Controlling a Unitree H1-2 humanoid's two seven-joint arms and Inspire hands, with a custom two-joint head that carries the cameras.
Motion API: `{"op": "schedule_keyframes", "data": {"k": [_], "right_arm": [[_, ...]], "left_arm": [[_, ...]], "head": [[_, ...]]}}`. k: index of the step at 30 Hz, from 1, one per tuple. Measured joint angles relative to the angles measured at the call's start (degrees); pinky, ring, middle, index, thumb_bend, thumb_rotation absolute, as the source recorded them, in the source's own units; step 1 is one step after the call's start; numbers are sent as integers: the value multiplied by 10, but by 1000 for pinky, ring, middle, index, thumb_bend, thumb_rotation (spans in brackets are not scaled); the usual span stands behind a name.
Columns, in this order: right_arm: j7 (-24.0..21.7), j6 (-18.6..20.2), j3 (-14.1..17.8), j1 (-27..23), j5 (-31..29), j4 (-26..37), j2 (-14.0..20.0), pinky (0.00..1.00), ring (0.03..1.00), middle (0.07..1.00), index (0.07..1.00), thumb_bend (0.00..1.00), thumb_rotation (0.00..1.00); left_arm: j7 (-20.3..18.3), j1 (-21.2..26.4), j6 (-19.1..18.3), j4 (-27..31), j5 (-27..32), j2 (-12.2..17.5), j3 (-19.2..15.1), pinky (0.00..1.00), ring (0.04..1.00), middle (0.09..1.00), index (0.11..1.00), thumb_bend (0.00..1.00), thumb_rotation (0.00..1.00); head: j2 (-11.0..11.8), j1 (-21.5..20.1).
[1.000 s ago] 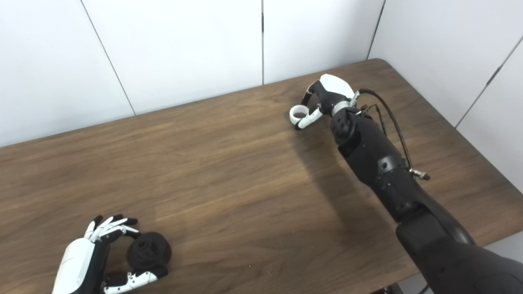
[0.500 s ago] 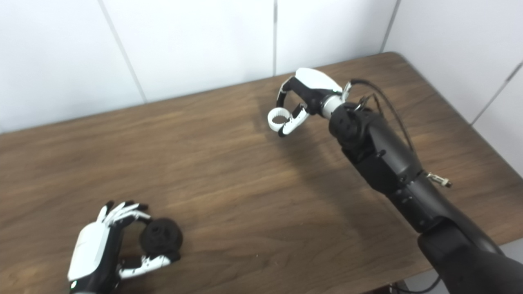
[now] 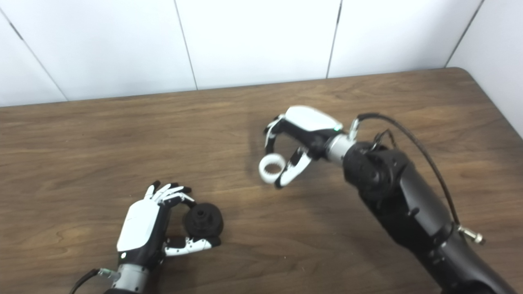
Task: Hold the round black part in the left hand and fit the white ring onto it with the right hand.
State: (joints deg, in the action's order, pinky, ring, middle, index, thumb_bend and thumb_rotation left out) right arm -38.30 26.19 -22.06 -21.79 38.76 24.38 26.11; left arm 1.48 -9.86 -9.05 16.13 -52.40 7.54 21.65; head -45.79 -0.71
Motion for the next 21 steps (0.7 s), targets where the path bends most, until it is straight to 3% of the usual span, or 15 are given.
{"op": "schedule_keyframes", "data": {"k": [9, 21], "right_arm": [[-1, -21, -27, 15, -15, 18, -51, 1000, 981, 887, 485, 521, 140], [-1, -31, -43, 15, -15, 34, -62, 1000, 986, 881, 484, 519, 140]], "left_arm": [[0, 8, -36, 1, -28, -21, 24, 992, 865, 774, 486, 522, 48], [3, 14, -46, -5, -41, -34, 41, 1000, 870, 769, 485, 522, 50]], "head": [[-5, 45], [-14, 77]]}}
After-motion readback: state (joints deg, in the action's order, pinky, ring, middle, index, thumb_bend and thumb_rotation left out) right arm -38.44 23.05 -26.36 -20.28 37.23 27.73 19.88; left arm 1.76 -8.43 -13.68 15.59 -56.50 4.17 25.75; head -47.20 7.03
